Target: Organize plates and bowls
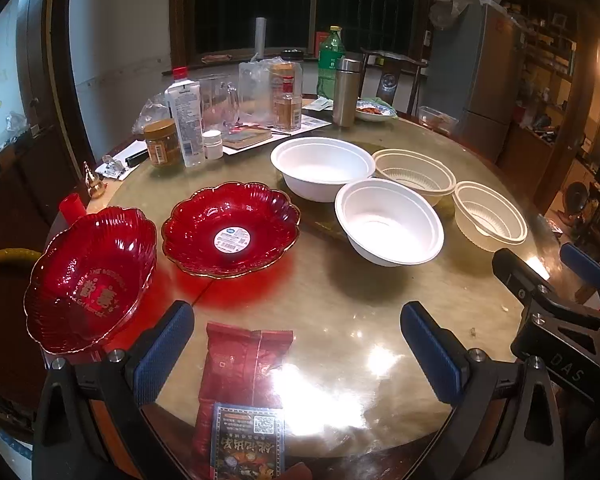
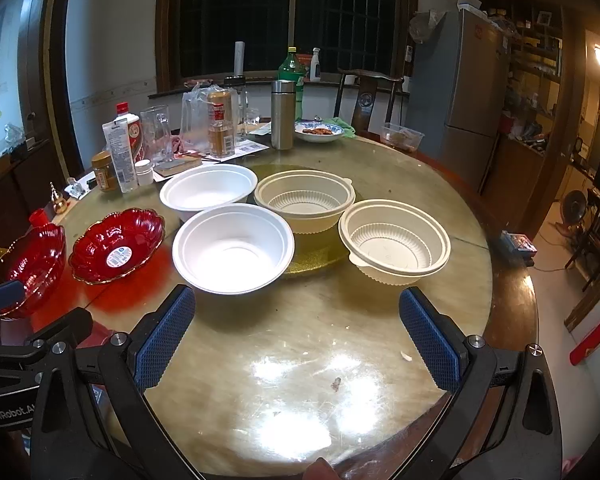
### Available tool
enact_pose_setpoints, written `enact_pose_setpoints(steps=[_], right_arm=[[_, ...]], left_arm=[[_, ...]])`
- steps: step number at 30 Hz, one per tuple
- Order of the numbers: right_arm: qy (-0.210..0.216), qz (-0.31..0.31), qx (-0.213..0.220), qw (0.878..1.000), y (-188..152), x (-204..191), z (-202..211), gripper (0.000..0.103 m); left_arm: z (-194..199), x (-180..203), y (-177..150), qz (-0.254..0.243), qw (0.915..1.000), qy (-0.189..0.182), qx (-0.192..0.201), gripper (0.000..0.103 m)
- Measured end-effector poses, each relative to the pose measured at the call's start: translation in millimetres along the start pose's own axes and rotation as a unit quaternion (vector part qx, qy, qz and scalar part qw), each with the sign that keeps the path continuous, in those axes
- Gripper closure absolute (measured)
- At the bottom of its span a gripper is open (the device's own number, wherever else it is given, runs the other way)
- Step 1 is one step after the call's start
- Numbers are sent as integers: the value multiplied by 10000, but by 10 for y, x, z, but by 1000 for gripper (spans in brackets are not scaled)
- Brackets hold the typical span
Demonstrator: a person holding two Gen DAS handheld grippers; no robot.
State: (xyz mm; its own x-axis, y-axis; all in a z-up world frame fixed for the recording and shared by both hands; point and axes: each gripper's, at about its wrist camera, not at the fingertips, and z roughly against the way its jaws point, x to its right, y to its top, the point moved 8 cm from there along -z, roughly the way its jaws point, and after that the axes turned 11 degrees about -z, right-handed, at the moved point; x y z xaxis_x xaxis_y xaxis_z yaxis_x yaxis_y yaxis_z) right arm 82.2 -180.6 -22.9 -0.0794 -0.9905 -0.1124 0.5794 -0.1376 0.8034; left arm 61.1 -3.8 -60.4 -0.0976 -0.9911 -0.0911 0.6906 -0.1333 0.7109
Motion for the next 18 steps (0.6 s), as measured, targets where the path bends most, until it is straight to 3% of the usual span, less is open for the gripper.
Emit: enact_pose_setpoints(steps=[18], right_arm=[[-20,29,14,10000,8,-10,7,0]], left_arm=[[16,-38,-24,31,9999,-103,-7,0]])
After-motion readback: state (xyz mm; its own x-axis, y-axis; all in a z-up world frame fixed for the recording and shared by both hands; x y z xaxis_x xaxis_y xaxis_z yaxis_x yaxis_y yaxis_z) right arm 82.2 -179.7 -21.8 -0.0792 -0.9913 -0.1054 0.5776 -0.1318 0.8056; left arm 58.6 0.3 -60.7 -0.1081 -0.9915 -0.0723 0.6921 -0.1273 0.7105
